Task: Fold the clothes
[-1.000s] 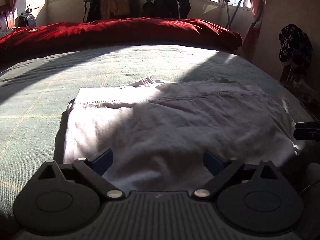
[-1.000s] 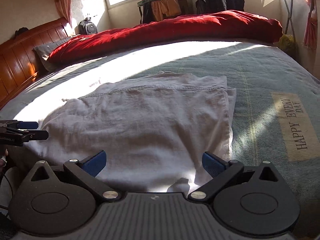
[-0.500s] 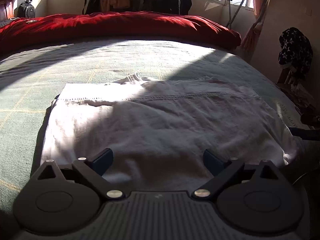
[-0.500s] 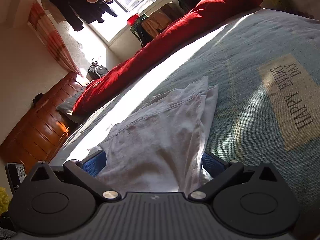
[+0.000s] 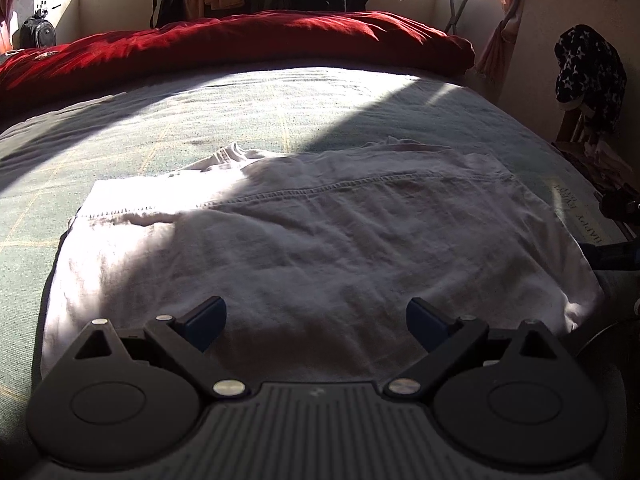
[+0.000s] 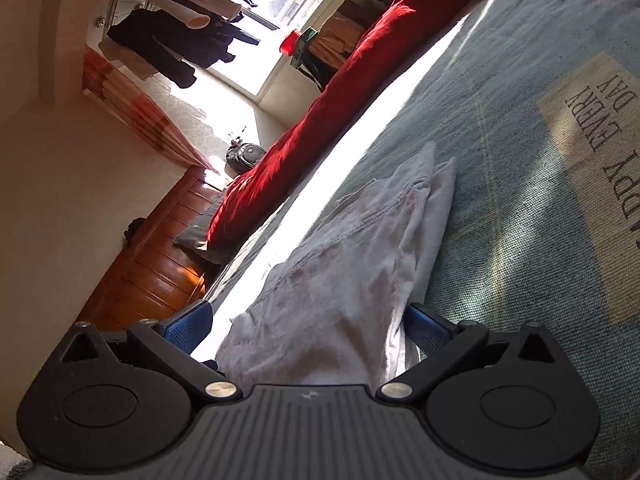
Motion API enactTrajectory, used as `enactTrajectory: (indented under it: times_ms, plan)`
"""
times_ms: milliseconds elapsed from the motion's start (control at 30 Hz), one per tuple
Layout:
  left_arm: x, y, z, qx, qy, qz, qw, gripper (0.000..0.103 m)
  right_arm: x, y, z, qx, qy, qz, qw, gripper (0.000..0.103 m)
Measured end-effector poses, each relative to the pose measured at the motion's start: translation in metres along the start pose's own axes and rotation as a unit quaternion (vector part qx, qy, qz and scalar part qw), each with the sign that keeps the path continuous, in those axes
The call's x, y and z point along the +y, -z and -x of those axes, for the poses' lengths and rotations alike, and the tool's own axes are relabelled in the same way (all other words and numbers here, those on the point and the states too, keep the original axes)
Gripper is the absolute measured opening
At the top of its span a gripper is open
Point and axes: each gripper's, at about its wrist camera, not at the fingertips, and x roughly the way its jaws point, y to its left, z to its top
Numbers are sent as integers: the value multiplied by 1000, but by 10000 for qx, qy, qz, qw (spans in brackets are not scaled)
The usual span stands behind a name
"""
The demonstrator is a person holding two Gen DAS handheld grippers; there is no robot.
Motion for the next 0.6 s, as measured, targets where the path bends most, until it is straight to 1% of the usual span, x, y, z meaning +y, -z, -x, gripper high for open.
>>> enactTrajectory:
  times_ms: [167, 300, 400, 500, 600]
  plan:
    - [-9, 0, -4, 39, 51, -94, 9999, 96, 11, 4, 14, -89, -116, 240, 9996, 103]
    - [-18, -1, -4, 27, 129, -214, 9997, 97, 9, 10, 11, 121, 2, 206, 9997, 103]
    - [-19, 0, -2, 19, 86, -247, 9997, 97, 9, 17, 17, 83, -107, 134, 9998, 103]
    - [-17, 1, -3, 49, 106, -150, 9998, 97, 17, 20, 24, -5, -172, 211, 9996, 103]
    - [-17, 2, -4, 41, 139, -133, 9998, 97, 21, 20, 21, 143, -162, 365, 9991, 103]
